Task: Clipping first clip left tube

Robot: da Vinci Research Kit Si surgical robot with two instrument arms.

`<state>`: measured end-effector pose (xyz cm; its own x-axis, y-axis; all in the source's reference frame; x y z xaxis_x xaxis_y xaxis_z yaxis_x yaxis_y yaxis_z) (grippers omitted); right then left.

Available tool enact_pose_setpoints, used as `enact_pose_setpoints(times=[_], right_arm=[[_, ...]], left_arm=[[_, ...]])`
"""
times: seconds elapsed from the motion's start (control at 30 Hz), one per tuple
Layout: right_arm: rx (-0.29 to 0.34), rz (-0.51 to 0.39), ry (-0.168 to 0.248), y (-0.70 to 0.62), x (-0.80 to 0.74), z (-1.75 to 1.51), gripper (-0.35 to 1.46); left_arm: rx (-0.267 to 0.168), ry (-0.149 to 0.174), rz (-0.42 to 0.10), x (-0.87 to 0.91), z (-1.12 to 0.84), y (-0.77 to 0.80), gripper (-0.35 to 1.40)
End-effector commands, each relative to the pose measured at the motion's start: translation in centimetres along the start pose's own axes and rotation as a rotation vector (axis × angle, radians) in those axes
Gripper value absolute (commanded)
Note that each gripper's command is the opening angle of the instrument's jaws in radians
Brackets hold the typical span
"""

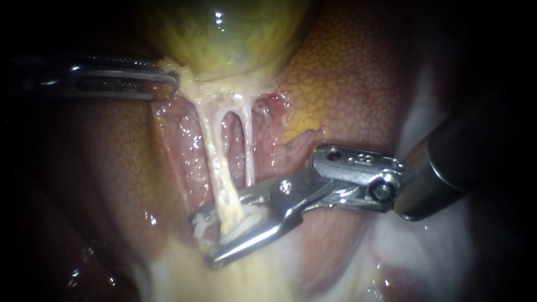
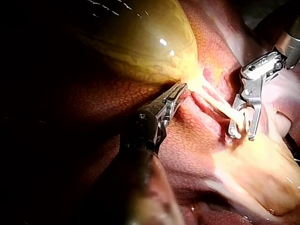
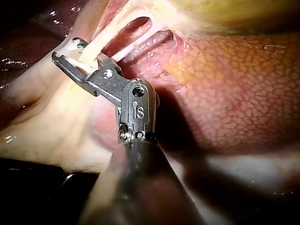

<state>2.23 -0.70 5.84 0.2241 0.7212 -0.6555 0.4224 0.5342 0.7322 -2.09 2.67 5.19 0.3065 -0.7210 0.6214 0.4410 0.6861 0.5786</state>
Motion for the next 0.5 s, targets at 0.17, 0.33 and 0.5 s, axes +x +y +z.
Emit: enact_pose_setpoints(times=[0.17,0.33,0.5], right_arm=[[0.0,0.012,0.0,0.0,-0.01,0.0,-0.22],[-0.004,0.093,0.002,0.03,-0.01,0.01,-0.35],[-0.001,0.092,-0.001,0.04,-0.03,0.03,-0.35]], left_arm=[[0.0,0.0,0.0,0.0,0.0,0.0,-0.35],[0.0,0.0,0.0,0.01,0.01,0.0,-0.35],[-0.001,0.0,0.001,0.01,0.01,0.0,-0.35]])
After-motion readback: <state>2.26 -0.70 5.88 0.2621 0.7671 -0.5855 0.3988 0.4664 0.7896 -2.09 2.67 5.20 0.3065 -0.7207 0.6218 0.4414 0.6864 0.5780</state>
